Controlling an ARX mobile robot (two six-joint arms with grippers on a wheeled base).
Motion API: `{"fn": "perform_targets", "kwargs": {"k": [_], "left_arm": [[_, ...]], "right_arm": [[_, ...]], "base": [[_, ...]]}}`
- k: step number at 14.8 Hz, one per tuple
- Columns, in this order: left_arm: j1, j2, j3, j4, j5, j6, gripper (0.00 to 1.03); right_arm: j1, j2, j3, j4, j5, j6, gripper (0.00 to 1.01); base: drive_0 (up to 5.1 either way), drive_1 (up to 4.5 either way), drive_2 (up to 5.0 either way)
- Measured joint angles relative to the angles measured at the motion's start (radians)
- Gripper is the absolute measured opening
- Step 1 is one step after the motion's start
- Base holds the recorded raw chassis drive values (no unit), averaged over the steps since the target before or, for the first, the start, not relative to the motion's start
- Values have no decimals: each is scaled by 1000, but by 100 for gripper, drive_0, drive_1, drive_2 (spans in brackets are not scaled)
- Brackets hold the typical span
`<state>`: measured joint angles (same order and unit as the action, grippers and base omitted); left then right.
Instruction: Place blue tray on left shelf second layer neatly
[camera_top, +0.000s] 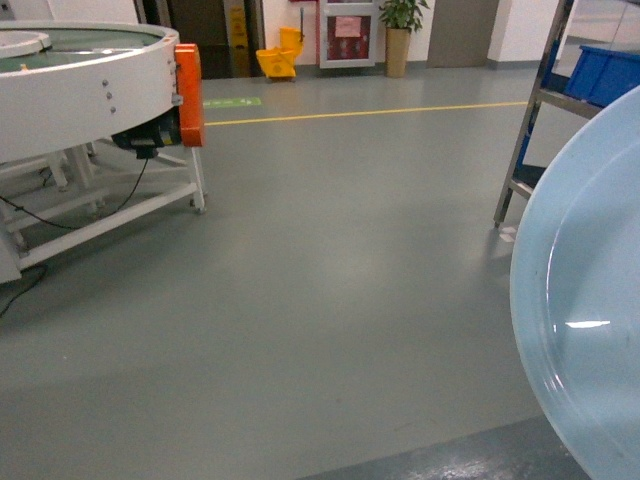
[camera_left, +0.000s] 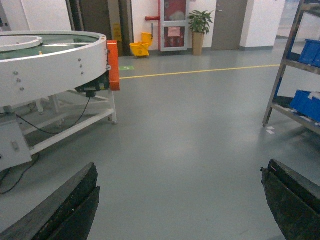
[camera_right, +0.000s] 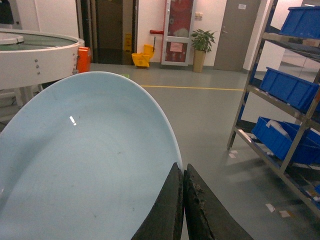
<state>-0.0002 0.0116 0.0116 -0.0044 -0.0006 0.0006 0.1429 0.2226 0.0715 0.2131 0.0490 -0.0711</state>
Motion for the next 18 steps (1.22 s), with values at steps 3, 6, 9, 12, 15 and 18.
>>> {"fn": "perform_targets", "kwargs": {"k": [3, 6, 9, 12, 15, 18], "left_arm": [[0, 0, 0, 2, 0, 0, 98], [0, 0, 0, 0, 0, 0, 98], [0, 0, 0, 0, -2, 0, 98], [0, 0, 0, 1, 0, 0, 98], [0, 0, 0, 1, 0, 0, 98], [0, 0, 0, -2, 1, 0, 98]], "right_arm": [[0, 0, 0, 2, 0, 0, 2], [0, -1, 0, 1, 0, 0, 2], [0, 0, 0, -2, 0, 0, 2], [0, 0, 0, 3, 0, 0, 2], [0, 0, 0, 0, 0, 0, 2], [0, 1, 0, -2, 0, 0, 2]], "base": [[2, 413, -408], [-5, 410, -420], [-12, 405, -429], [-13, 412, -437], [-4, 422, -429], [-4, 422, -431]]}}
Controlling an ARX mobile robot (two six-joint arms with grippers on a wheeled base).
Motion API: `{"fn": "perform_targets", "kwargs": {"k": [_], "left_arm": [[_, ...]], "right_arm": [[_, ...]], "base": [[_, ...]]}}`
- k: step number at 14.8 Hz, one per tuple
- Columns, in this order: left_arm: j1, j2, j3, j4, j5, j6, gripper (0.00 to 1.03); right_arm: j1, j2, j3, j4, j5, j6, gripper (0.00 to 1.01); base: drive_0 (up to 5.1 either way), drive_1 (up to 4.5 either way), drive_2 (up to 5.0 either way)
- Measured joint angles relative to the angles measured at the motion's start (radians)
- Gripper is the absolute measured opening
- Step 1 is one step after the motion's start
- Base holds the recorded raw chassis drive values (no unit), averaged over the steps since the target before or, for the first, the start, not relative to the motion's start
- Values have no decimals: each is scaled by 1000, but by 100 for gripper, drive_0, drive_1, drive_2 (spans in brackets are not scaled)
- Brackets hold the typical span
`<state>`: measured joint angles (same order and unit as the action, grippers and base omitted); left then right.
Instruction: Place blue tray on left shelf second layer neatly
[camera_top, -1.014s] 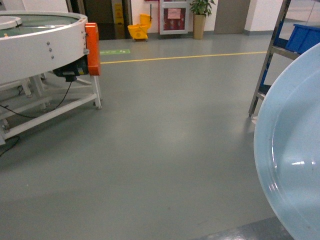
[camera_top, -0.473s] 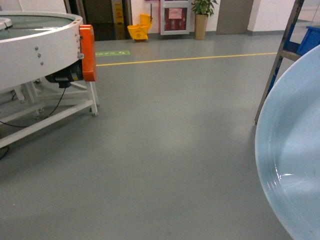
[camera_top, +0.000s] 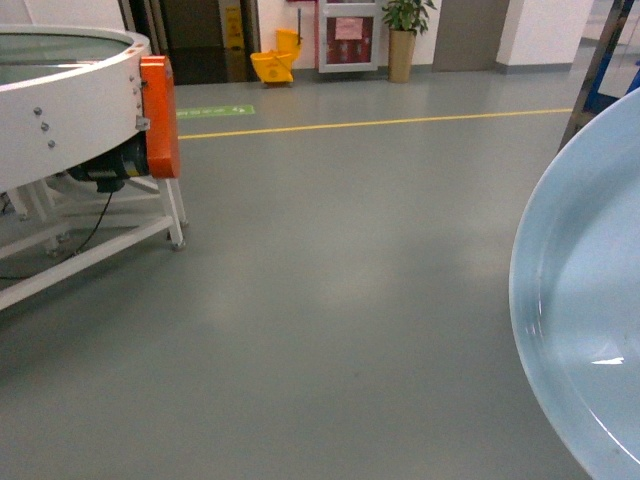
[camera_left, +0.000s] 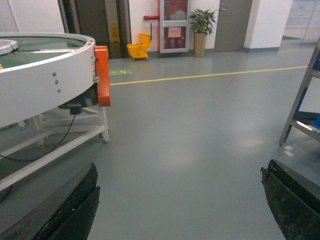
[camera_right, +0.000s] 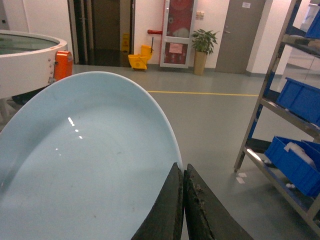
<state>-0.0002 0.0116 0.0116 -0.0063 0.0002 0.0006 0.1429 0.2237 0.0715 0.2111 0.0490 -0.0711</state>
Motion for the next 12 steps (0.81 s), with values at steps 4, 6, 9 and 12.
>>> {"fn": "perform_targets", "kwargs": {"k": [4, 6, 9, 12], "left_arm": [[0, 0, 0, 3, -1, 0, 98], [1, 0, 0, -1, -1, 0, 98], [0, 0, 0, 0, 0, 0, 98], [0, 0, 0, 2, -1, 0, 98]], "right_arm": [[0, -2, 0, 3, 0, 0, 2], [0, -1, 0, 5, 0, 0, 2], [0, -1, 0, 3, 0, 0, 2], [0, -1, 0, 2, 0, 0, 2]], "base": [[-57, 373, -487], [-194, 239, -627], [-161, 272, -594], [-166, 267, -599]]}}
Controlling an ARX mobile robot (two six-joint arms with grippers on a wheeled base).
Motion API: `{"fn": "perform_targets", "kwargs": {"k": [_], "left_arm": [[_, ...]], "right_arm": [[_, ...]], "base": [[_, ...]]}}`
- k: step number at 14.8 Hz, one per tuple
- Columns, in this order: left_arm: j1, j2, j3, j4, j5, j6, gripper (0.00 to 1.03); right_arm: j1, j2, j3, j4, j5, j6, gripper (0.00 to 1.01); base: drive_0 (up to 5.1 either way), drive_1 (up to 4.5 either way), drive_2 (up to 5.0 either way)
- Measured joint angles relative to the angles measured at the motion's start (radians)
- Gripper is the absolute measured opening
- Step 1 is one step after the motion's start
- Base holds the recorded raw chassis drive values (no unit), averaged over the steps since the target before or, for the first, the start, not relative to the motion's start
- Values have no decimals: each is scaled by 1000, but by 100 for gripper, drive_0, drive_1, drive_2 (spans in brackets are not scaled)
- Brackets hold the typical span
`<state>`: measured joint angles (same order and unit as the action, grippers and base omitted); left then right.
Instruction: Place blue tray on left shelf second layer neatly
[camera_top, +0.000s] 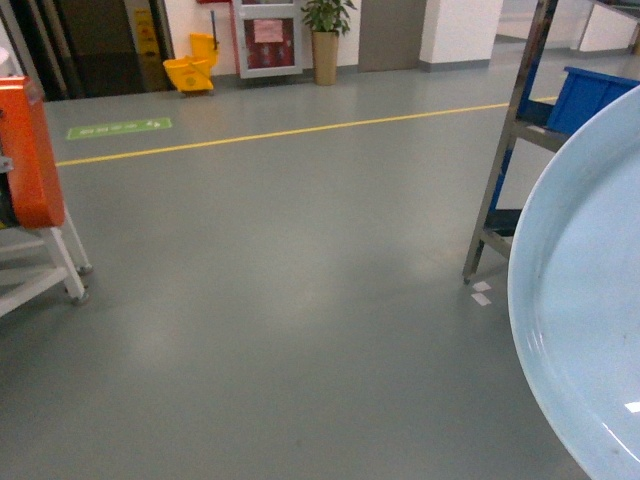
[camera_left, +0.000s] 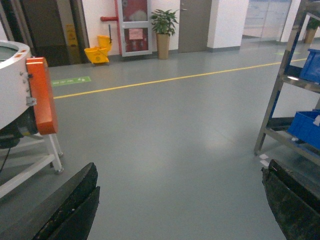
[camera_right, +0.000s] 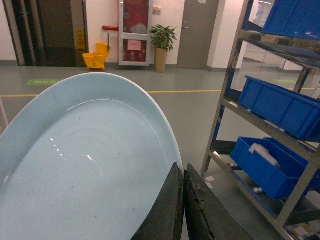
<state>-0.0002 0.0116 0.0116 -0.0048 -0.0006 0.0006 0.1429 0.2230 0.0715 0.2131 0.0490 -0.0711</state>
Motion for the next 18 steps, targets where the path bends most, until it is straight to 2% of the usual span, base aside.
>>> {"fn": "perform_targets", "kwargs": {"k": [15, 18], "left_arm": [[0, 0, 0, 1, 0, 0, 98], [0, 0, 0, -1, 0, 0, 98]], "right_arm": [[0, 0, 0, 0, 0, 0, 2], [0, 3, 0, 2, 0, 0, 2]], "base": [[-169, 264, -602], [-163, -97, -230]]}}
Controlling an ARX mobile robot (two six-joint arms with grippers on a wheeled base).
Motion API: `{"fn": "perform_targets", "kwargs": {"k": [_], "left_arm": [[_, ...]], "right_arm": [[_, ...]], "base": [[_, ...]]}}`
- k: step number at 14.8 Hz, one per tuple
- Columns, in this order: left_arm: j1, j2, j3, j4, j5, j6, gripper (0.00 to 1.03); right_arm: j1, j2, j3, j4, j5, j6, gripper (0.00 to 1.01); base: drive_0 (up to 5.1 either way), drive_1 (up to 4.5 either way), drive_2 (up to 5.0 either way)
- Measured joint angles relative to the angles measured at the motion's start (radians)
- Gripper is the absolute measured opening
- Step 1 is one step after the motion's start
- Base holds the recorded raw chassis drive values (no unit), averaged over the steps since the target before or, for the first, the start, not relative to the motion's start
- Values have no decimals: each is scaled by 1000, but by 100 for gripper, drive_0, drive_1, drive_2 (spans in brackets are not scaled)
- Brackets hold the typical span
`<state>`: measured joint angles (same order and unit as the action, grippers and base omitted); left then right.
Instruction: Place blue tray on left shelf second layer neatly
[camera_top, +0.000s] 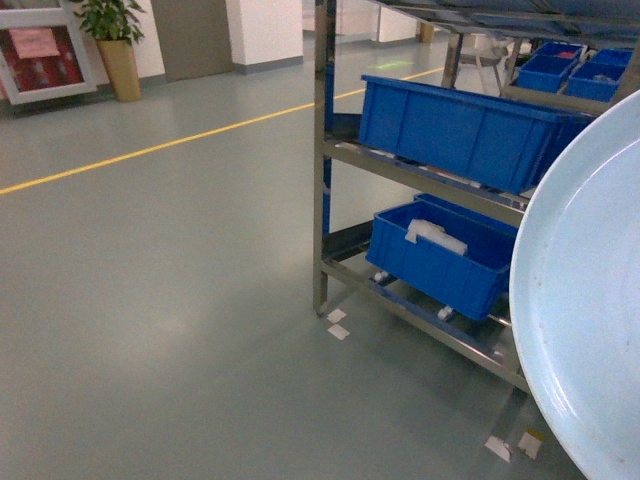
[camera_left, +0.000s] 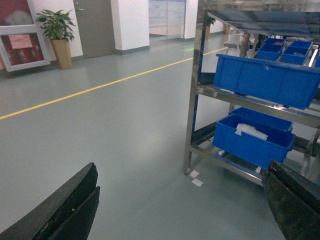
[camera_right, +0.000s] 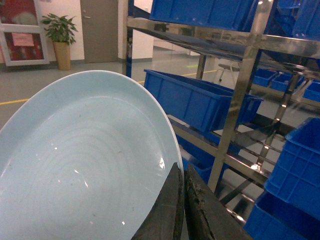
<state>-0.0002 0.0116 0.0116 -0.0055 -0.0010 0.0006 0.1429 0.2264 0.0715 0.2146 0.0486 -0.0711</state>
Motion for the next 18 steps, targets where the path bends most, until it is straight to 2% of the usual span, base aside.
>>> {"fn": "perform_targets", "kwargs": {"k": [18], "left_arm": [[0, 0, 0, 0, 0, 0, 98]], "right_arm": [[0, 0, 0, -1, 0, 0, 2]], "base": [[-163, -163, -163]]}}
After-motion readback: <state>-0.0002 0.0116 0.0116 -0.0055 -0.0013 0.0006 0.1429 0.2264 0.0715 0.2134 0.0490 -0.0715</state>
